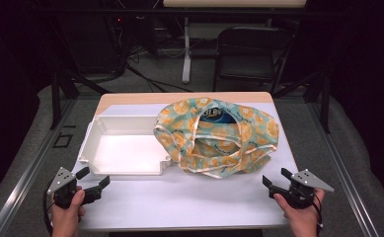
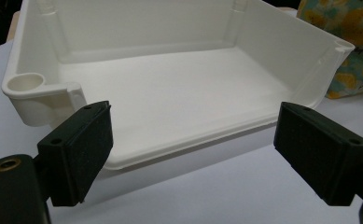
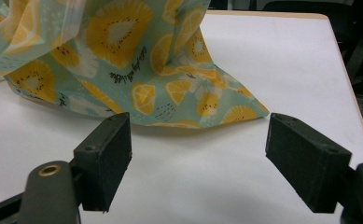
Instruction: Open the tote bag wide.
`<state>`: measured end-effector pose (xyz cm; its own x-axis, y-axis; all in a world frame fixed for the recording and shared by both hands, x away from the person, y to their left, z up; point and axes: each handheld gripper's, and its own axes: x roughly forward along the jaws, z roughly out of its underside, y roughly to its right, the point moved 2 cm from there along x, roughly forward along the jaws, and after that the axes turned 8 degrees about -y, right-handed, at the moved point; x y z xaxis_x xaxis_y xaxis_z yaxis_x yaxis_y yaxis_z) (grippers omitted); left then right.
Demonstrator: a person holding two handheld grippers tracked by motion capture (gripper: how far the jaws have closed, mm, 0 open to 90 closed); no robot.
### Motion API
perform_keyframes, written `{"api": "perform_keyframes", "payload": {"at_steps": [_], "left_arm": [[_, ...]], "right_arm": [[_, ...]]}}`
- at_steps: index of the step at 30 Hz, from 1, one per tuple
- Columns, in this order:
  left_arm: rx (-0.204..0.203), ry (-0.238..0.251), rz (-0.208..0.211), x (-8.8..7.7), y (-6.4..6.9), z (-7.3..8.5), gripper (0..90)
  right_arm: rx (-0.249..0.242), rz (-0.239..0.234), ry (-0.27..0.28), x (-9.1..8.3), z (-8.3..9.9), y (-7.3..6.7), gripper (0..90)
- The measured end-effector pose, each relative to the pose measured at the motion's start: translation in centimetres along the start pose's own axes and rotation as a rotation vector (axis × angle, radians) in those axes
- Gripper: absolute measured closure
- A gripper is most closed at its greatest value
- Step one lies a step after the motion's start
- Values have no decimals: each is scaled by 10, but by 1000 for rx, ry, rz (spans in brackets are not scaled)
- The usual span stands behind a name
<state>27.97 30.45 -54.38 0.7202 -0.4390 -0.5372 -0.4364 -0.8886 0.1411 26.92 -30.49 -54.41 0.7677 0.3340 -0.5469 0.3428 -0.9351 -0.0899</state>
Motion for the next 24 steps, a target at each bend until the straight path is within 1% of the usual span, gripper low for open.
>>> {"api": "perform_keyframes", "payload": {"at_steps": [4,7,9,10,14,16,17,20,24], "left_arm": [[7,0,0,-1,1,0,123],[3,8,1,-2,3,-1,124],[-3,16,5,-1,4,-2,124],[1,16,7,-1,6,-2,125],[11,15,6,0,8,-1,126],[8,16,7,-1,9,-1,127],[8,16,7,-1,9,-1,130],[7,13,7,-3,7,0,134],[6,13,9,-3,7,0,134]], "right_arm": [[2,-10,3,0,-1,-2,231],[-5,-21,12,-2,-1,-4,239],[-4,-25,23,-3,-2,-5,247],[5,-31,34,-5,-2,-7,256],[7,-45,45,-8,-5,-11,268],[6,-49,55,-8,-6,-14,275],[-1,-41,50,-8,-7,-15,278],[-7,-32,58,-8,-9,-21,301],[-9,-32,56,-7,-11,-24,315]]}}
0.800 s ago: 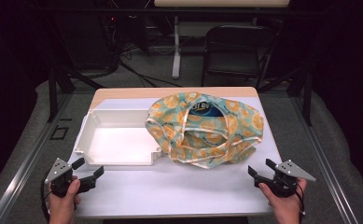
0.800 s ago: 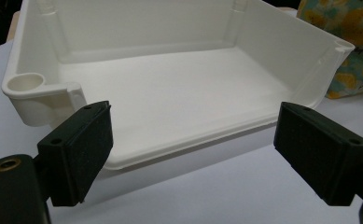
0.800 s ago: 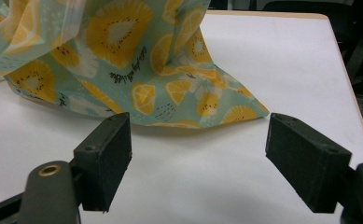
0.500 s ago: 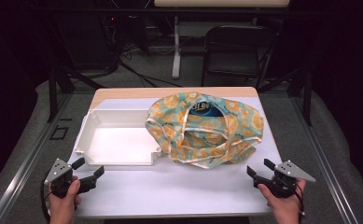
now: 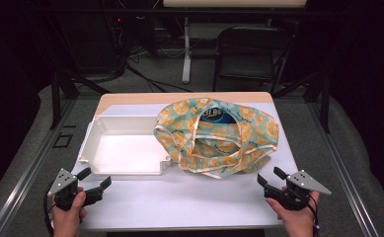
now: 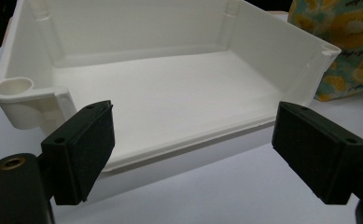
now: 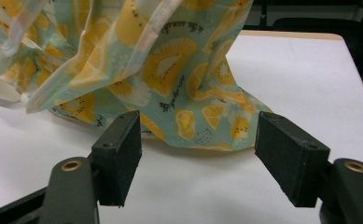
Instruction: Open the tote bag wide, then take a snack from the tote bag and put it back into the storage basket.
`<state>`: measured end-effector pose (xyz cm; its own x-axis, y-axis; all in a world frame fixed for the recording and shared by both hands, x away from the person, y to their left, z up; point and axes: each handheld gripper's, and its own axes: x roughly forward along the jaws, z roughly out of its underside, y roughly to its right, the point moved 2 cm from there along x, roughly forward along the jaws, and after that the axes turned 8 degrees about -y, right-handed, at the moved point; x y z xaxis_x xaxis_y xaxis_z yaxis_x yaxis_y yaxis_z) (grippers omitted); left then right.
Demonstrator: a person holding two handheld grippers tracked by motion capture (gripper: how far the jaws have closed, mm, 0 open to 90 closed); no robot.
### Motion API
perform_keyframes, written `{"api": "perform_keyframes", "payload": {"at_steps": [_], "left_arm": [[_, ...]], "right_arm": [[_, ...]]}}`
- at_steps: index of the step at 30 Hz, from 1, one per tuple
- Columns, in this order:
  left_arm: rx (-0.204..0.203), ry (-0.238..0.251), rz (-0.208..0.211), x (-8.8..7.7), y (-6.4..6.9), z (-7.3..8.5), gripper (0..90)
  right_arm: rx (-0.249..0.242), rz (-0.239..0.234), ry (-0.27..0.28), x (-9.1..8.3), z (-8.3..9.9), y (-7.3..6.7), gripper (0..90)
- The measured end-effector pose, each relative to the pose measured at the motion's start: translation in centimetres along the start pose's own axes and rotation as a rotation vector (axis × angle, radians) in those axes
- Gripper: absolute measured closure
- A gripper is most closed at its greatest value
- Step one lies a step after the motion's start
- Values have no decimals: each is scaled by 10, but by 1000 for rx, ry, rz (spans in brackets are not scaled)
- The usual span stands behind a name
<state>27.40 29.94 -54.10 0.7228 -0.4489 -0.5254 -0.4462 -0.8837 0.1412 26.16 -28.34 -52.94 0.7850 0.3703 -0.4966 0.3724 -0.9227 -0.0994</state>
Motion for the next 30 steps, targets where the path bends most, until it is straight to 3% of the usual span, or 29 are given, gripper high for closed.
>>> {"api": "perform_keyframes", "payload": {"at_steps": [10,15,23,30], "left_arm": [[8,8,8,1,7,-2,134],[11,15,11,2,13,-4,134],[75,16,27,9,34,-15,138],[112,34,96,14,57,-36,140]], "right_arm": [[-17,-44,24,-4,-6,-11,330],[-44,-41,29,-6,-10,-17,328],[-88,-72,46,-11,-22,-37,330],[-73,-95,47,-10,-31,-42,342]]}}
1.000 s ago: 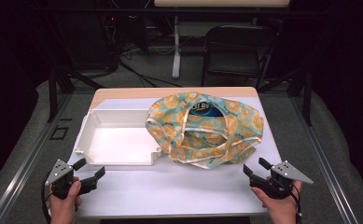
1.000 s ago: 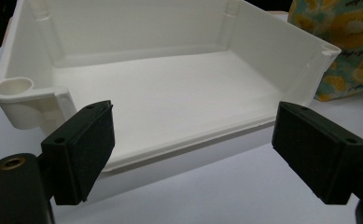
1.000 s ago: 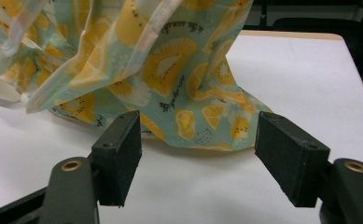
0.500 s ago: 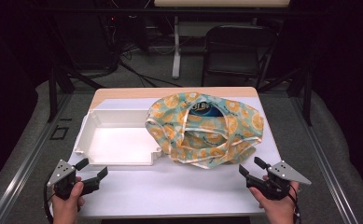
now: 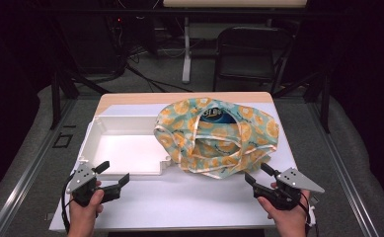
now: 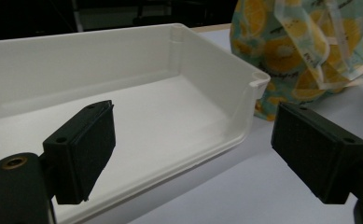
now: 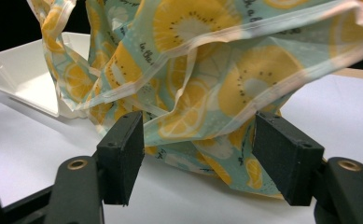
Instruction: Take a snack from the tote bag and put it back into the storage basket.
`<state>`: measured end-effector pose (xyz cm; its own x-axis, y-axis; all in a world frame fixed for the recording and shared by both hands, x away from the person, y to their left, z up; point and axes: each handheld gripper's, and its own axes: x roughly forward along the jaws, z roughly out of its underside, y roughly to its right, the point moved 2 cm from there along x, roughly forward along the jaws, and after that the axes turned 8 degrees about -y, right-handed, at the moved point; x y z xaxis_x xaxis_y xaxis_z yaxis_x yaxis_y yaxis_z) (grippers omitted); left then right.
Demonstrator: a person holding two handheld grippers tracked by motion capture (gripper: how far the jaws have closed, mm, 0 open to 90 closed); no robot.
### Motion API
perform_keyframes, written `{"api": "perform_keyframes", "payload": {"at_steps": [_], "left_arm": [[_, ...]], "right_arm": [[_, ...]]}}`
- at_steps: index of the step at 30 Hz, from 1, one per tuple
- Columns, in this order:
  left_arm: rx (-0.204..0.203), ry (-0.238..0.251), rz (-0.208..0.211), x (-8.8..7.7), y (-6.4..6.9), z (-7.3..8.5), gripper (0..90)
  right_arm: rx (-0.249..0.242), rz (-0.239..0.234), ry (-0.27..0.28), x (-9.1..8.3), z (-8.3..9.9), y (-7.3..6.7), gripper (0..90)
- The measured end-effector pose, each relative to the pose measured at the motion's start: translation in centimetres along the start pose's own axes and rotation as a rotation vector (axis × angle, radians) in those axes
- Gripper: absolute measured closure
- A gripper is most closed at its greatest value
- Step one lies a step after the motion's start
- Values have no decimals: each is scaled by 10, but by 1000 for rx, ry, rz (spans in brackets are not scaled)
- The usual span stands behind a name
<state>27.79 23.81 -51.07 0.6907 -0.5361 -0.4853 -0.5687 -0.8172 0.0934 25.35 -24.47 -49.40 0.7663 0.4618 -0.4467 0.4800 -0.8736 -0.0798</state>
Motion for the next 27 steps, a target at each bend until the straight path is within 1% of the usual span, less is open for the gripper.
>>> {"api": "perform_keyframes", "payload": {"at_steps": [1,2,4,5,7,15,16,17,18,20,23,24,25,26,27], "left_arm": [[0,0,0,0,0,0,140],[3,4,15,3,4,-5,140],[8,9,18,4,6,-7,142],[20,7,27,8,9,-12,142],[24,10,35,11,12,-16,143],[47,24,87,28,25,-31,157],[47,24,87,28,25,-31,161],[58,26,104,33,30,-35,171],[58,26,104,33,30,-35,183],[67,33,115,41,36,-41,196],[70,34,105,47,41,-44,211],[61,35,118,50,42,-45,214],[59,38,153,56,45,-48,219],[59,38,153,56,45,-48,219],[68,35,154,59,47,-50,219]], "right_arm": [[2,-2,-4,1,0,-1,344],[-4,-9,-8,1,-1,-2,346],[-6,-21,-17,3,-2,-4,349],[-11,-21,-21,4,-3,-5,352],[-12,-22,-23,6,-4,-6,354],[-31,-51,-21,12,-11,-13,351],[-30,-51,-20,13,-11,-14,351],[-35,-53,-24,14,-12,-14,351],[-33,-52,-21,15,-12,-15,352],[-31,-57,-14,16,-14,-16,351],[-37,-62,-12,18,-16,-18,351],[-40,-66,-13,18,-17,-19,351],[-43,-72,-9,20,-19,-21,351],[-42,-74,-6,20,-21,-22,348],[-42,-74,-6,20,-21,-22,348]]}}
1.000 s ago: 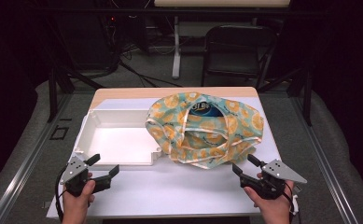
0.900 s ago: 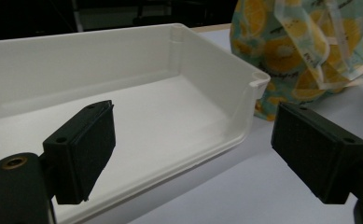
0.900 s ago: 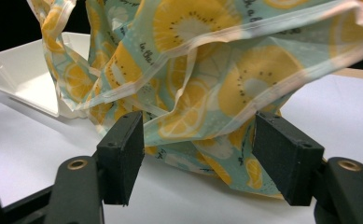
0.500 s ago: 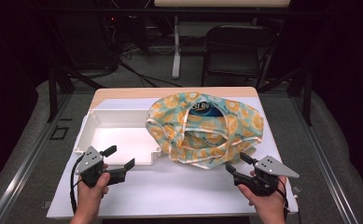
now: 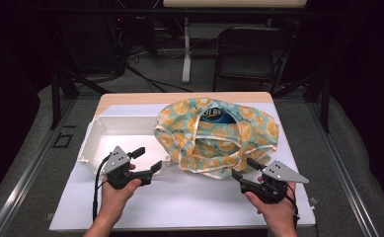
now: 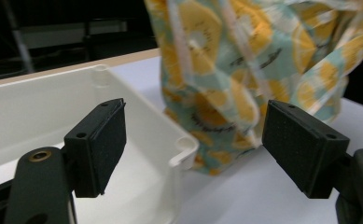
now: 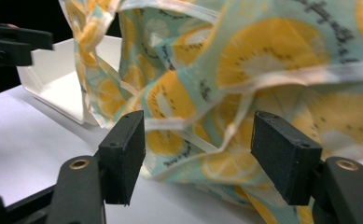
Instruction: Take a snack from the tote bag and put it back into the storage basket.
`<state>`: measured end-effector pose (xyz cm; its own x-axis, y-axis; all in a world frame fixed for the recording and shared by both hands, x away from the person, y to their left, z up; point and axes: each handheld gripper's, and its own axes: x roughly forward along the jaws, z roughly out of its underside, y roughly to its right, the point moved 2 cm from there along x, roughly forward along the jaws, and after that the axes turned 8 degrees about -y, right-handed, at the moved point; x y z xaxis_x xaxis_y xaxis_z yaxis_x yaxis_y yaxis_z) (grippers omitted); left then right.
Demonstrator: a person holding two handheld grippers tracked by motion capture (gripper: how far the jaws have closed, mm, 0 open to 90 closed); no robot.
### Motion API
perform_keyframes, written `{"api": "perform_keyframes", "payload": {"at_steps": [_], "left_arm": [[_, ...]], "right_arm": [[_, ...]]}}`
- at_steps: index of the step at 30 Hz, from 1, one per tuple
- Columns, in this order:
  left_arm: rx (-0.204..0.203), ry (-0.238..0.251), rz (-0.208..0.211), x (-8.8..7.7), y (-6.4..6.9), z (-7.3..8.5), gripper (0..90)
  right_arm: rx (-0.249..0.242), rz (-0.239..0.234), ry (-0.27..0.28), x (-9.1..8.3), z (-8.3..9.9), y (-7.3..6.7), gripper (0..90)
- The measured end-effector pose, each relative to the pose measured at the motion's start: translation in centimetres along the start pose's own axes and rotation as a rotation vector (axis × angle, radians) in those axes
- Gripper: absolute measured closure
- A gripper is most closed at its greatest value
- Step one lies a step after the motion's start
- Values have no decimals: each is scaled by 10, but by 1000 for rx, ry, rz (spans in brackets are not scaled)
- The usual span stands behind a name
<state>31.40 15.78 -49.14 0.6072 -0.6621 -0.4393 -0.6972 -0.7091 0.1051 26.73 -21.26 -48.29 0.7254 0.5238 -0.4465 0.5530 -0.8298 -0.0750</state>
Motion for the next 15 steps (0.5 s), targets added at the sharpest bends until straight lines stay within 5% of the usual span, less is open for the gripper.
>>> {"api": "perform_keyframes", "payload": {"at_steps": [7,15], "left_arm": [[7,5,32,19,-1,-18,230],[-8,30,31,28,-2,-33,589]], "right_arm": [[-9,-20,5,12,-9,-9,361],[-34,-19,1,17,-16,-2,878]]}}
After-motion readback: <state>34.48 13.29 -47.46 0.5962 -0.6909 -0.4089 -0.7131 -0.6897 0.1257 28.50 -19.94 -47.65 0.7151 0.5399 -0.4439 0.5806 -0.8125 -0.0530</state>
